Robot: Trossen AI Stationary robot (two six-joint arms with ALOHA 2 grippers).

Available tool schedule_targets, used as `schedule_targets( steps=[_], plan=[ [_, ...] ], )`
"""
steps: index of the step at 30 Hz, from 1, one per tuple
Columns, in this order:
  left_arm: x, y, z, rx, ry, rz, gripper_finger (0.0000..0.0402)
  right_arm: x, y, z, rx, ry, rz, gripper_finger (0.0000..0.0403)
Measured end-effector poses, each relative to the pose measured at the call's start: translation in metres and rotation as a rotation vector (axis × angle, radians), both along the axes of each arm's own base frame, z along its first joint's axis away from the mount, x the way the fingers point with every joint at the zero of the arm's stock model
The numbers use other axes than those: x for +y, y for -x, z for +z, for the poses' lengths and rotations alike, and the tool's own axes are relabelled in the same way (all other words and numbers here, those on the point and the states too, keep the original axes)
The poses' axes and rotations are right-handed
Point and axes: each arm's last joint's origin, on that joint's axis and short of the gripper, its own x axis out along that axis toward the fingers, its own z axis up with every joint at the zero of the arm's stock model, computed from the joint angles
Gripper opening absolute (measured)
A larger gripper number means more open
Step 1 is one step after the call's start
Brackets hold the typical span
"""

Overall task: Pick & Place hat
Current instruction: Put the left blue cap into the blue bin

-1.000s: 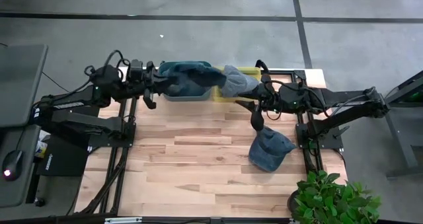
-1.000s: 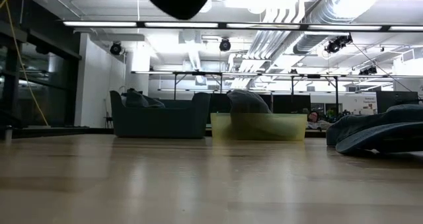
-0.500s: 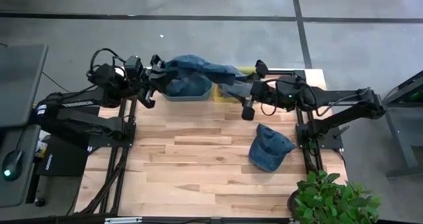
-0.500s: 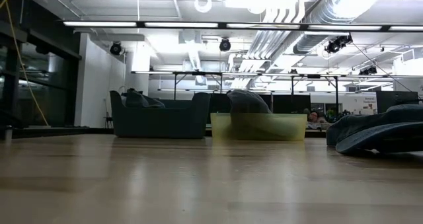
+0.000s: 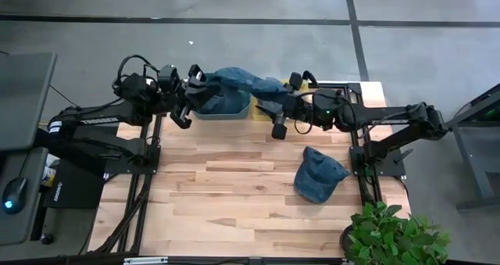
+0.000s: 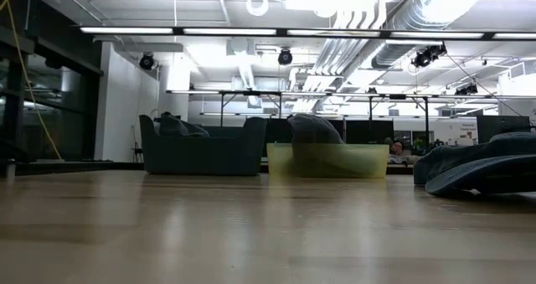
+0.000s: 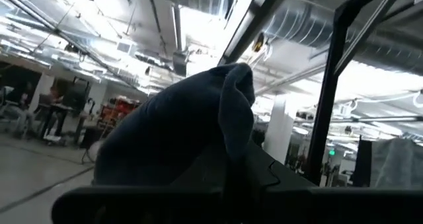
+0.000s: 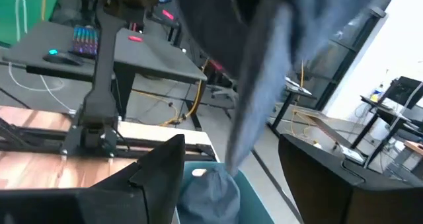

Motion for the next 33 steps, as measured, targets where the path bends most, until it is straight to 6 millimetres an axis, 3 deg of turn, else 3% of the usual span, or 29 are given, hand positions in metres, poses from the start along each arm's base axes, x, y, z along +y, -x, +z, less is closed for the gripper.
schedule_targets(
  steps=[11, 15, 21, 23, 33],
  plan=[
    [0.001, -0.012, 0.001, 0.018, 0.012, -0.033, 0.0003, -0.001, -0.002, 0.002, -0.06, -0.065, -0.038, 0.0222],
    [0.001, -0.014, 0.0, 0.025, 0.017, -0.034, 0.0003, -0.002, -0.002, 0.002, -0.063, -0.065, -0.065, 0.0169],
    [0.001, -0.013, 0.0, 0.024, 0.025, -0.044, 0.0003, -0.002, -0.001, 0.002, -0.054, -0.044, -0.075, 0.0039],
    [0.0, -0.013, 0.0, 0.026, 0.034, -0.058, 0.0003, -0.002, -0.001, 0.003, -0.061, -0.043, -0.073, 0.0014],
    [0.003, -0.016, -0.006, 0.096, 0.123, -0.037, 0.0077, -0.003, -0.001, 0.002, -0.046, -0.016, -0.113, 0.0005]
  ],
)
